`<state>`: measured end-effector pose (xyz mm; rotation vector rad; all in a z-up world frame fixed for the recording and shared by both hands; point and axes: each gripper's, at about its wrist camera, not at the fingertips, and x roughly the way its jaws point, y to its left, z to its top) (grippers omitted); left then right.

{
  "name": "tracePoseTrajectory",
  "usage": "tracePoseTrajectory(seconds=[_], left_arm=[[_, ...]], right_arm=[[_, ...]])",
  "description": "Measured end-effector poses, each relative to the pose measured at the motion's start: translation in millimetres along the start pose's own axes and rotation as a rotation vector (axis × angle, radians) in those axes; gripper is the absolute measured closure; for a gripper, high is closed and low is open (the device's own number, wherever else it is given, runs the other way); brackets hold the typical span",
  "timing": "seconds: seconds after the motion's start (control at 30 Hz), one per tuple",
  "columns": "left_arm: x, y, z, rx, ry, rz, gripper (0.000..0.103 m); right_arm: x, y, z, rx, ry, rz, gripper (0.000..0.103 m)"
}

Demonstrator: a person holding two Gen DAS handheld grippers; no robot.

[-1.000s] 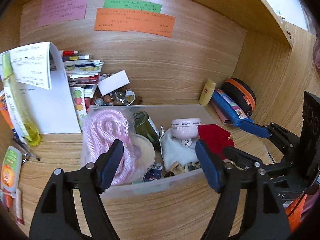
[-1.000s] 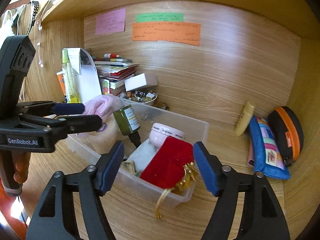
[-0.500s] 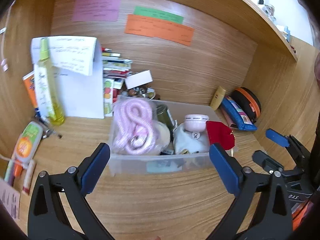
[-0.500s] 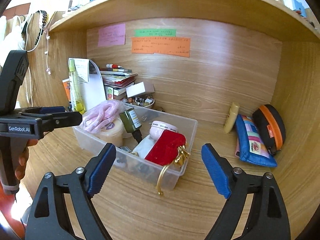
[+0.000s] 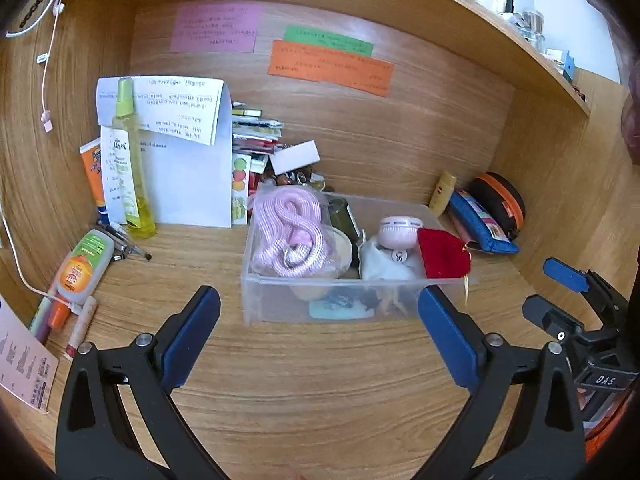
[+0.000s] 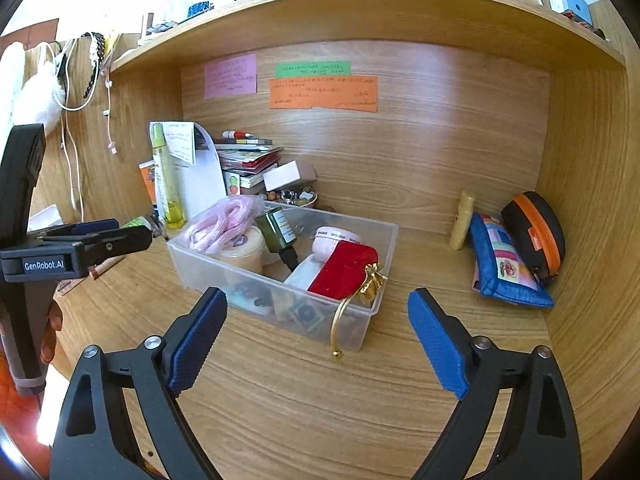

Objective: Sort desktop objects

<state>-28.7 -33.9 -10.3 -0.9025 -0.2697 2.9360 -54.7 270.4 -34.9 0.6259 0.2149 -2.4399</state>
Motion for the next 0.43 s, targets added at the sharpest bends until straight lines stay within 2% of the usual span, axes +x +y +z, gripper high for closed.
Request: tracePoseTrajectory(seconds=[0.13, 0.3, 0.43], left_arm=[[-2.1, -2.1, -3.1, 0.014, -0.016, 0.012, 0.002], [-9.3, -10.0, -6.3, 0.066, -0.075, 0.026, 0.002], [-6.6, -12.8, -5.4, 0.074, -0.056, 0.044, 0.002]], right_arm=[[-3.3, -0.8, -0.3, 0.008, -0.005, 0.004, 0.011], [-3.9, -2.2, 0.1, 0.014, -0.005, 0.003, 0.01], [-1.7, -3.9, 0.0, 0.02, 0.002, 0.004, 0.01]])
